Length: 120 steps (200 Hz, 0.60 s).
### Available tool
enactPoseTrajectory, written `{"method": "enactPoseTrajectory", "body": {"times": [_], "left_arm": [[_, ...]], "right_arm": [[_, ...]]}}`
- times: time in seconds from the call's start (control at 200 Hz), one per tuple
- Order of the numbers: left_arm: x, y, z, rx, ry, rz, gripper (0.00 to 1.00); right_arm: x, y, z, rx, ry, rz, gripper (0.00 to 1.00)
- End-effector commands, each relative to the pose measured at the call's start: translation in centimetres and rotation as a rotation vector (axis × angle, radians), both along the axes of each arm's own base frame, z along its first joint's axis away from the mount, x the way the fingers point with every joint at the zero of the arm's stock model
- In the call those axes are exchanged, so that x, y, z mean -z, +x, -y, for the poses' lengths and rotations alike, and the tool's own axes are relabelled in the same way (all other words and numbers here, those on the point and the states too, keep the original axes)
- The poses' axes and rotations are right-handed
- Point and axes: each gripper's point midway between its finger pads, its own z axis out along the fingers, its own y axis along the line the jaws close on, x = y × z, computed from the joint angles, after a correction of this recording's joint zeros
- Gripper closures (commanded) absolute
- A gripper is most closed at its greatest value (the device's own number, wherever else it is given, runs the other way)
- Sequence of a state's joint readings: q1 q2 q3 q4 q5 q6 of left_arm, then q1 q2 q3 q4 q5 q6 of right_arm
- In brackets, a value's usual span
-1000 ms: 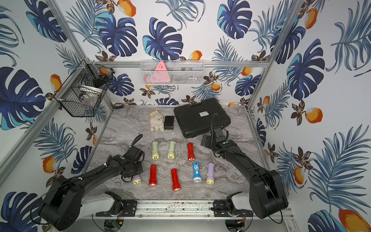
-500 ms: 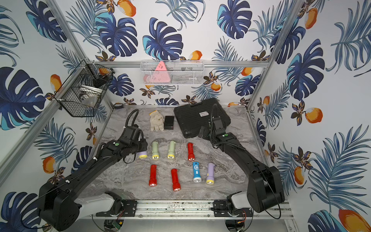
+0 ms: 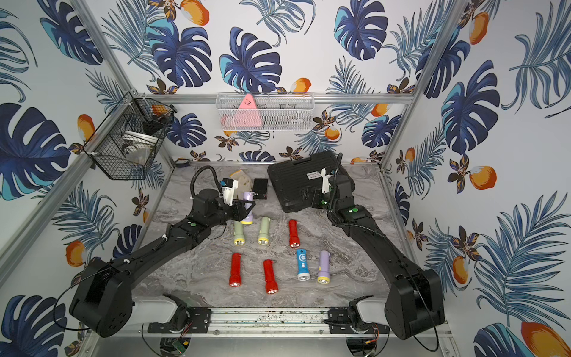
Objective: Close the plug at the bottom of the flashlight
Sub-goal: Pick up the flashlight from the center of the board.
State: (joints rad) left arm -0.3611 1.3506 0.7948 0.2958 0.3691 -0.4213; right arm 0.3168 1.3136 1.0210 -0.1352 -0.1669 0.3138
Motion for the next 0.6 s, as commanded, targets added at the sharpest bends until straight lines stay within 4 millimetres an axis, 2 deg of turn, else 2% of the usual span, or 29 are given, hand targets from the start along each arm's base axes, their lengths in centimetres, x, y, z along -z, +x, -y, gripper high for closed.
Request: {"method": "enactPoseTrajectory", "body": {"times": [0.0,0.225,0.425,0.475,0.49,0.595], "left_arm": [[-5.6,-1.2,2.3,0.170,-0.101,0.284,1.00],[-5.8,-4.9,3.7,0.366,-0.046,0.387,1.00],[-5.4,-7.7,3.3,0.425,-0.010,0.438,1.00],[-5.3,-8.5,3.2,0.440,-0.009,0.458,1.00],[-5.3,-8.6,3.1,0.443,-0.008,0.465,1.00],[-5.5,-10.0,3.1,0.481,-0.014,0.536,1.00]], "right_arm": [[-2.8,-0.9,-2.8,-0.185,0.065,0.097,0.00],[-4.7,-5.0,-7.9,-0.606,0.217,0.081,0.00],[-7.1,-7.2,-9.7,-0.815,0.298,0.141,0.01],[-6.9,-7.6,-10.2,-0.853,0.304,0.131,0.01],[-8.0,-7.6,-10.3,-0.869,0.302,0.158,0.02],[-9.0,-8.8,-11.6,-0.961,0.305,0.173,0.05]]}}
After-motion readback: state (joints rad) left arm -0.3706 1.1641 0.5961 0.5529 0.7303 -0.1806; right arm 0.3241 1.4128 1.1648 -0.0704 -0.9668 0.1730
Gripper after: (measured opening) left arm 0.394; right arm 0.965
